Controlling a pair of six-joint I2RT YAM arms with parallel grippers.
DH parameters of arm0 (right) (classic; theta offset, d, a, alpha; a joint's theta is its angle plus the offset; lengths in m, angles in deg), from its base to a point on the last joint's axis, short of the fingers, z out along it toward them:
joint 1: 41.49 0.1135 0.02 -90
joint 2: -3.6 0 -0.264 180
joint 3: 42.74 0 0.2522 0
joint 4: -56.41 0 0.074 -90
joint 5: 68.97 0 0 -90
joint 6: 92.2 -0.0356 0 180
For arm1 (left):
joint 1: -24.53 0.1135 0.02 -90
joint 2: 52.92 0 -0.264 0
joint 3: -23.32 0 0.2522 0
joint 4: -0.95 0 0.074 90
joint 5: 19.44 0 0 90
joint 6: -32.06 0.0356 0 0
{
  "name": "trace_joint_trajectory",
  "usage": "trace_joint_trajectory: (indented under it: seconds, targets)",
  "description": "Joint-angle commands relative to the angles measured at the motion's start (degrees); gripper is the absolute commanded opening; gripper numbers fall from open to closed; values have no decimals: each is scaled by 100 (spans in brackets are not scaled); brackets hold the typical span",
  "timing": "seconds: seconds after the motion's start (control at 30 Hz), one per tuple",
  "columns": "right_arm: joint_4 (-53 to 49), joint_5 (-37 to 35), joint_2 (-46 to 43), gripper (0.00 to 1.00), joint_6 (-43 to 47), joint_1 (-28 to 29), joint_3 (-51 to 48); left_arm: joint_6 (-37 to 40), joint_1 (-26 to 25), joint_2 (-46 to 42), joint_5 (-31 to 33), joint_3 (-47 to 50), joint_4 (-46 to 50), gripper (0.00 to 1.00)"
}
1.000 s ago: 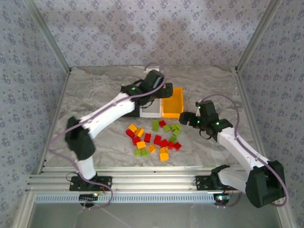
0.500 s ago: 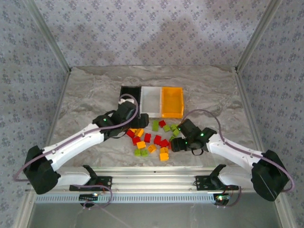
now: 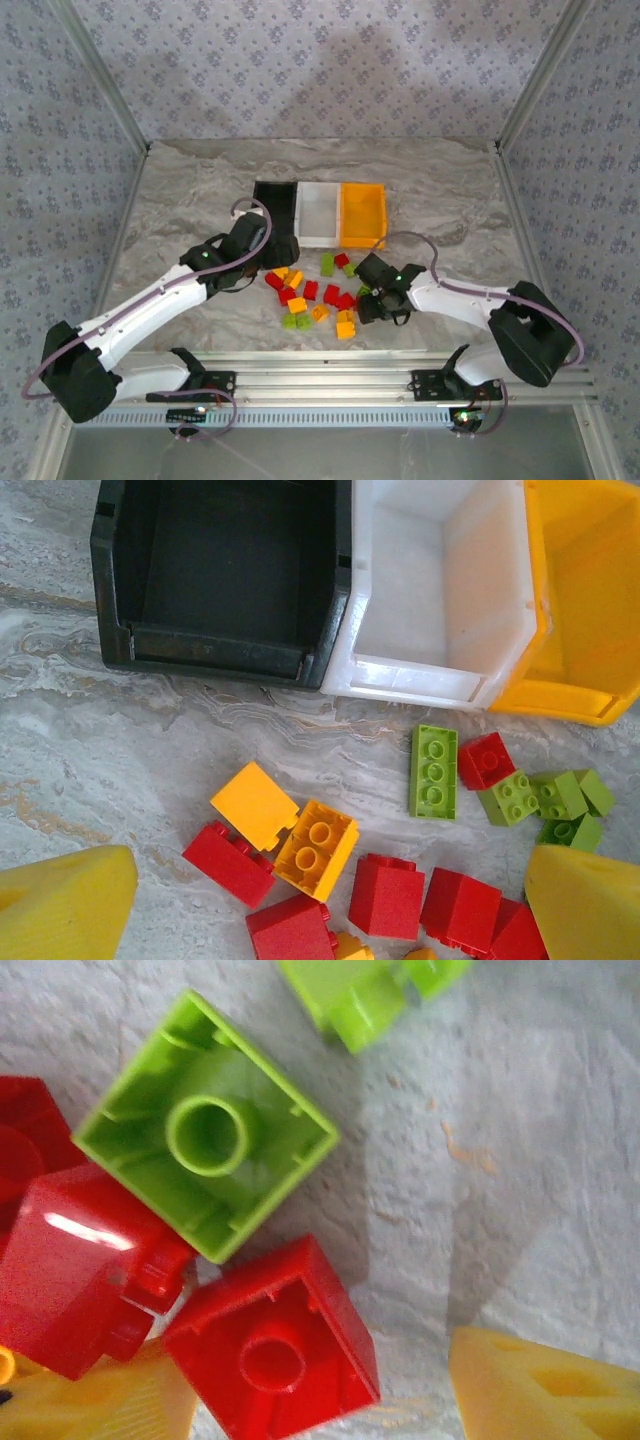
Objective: Sort the legos into containers by color
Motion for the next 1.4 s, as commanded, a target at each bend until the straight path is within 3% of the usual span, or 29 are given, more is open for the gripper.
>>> trace_joint_trajectory:
  seconds: [0.0,0.1,0.3,0.57,0.83,0.97,1.17,1.37]
  targets:
    - [106,-139,141,66,199,-10,219,-99,39,-21,-96,60,106,99]
    - [133,-123,255,64,284,-31,290,-104,50,-23,-109,94,98,99]
    - [127,-87,366,50,310,-98,208,-184,59,-21,-152,171,91,99]
    - [-233,-145,-244,32,184,-75,91,-248,70,-232,17,199,184,100]
    - [-981,-242,-894,30,419,-317,1083,-203,106,-717,528,407,265,100]
    - [-469,-81,-236,30,623,-893,2042,-228,125,-932,704,717,83,100]
    - [189,2,1432,29,689,-1523,3512,-453,256,-1263,675,1095,-4,100]
    - [273,-12,2616,34,536,-1954,4332,-329,509,-1144,452,1209,211,99]
